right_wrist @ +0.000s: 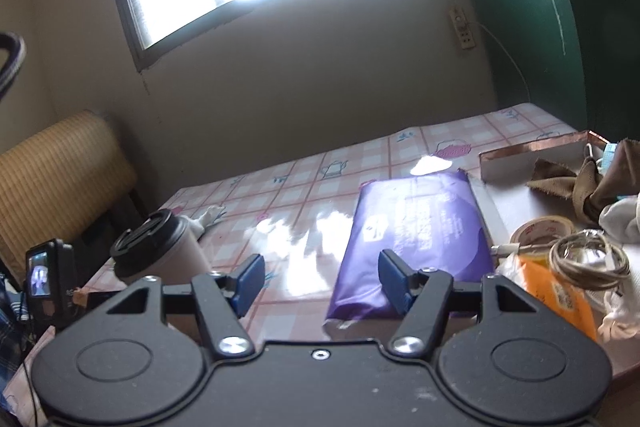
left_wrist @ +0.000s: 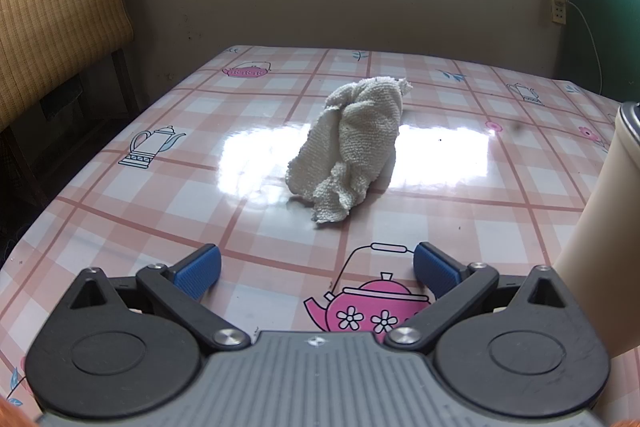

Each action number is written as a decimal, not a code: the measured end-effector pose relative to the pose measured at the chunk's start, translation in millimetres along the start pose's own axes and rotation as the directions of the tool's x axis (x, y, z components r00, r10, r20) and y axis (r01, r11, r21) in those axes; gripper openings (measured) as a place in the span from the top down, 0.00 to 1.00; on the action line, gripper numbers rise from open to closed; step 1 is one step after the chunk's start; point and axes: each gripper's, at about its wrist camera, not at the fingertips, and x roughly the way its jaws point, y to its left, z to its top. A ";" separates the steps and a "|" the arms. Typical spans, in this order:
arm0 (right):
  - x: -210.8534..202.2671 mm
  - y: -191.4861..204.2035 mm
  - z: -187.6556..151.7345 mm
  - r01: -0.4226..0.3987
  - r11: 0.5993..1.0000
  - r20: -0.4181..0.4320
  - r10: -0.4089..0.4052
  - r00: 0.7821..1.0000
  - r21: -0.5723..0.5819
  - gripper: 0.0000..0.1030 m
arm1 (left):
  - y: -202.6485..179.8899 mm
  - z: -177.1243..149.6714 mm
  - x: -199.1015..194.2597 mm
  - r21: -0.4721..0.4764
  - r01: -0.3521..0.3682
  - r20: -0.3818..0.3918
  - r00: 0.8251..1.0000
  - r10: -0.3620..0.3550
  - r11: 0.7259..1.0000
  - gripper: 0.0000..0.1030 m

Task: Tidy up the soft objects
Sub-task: 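Move both grippers back toward the pink sock and white cloth on the table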

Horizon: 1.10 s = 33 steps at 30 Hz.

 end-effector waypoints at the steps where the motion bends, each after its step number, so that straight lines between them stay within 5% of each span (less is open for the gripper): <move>1: 0.9 -0.8 1.1 -0.002 1.000 -0.001 0.002 1.000 0.005 0.27 | -0.1 0.1 0.1 0.000 0.000 0.000 1.000 0.000 1.000 0.00; 15: -6.7 -9.6 2.3 -0.018 0.997 0.009 0.017 1.000 0.078 0.26 | -0.1 0.2 -0.1 0.000 0.000 -0.001 1.000 0.000 1.000 0.00; 23: -4.1 -5.7 2.0 -0.002 1.000 0.017 0.001 1.000 0.023 0.26 | 0.0 0.1 -0.2 -0.001 -0.001 -0.001 1.000 0.001 1.000 0.00; 33: -29.3 15.1 -3.8 -0.075 0.994 0.029 0.078 0.997 -0.083 0.26 | 0.0 0.1 -0.3 -0.001 -0.002 -0.001 1.000 0.002 1.000 0.00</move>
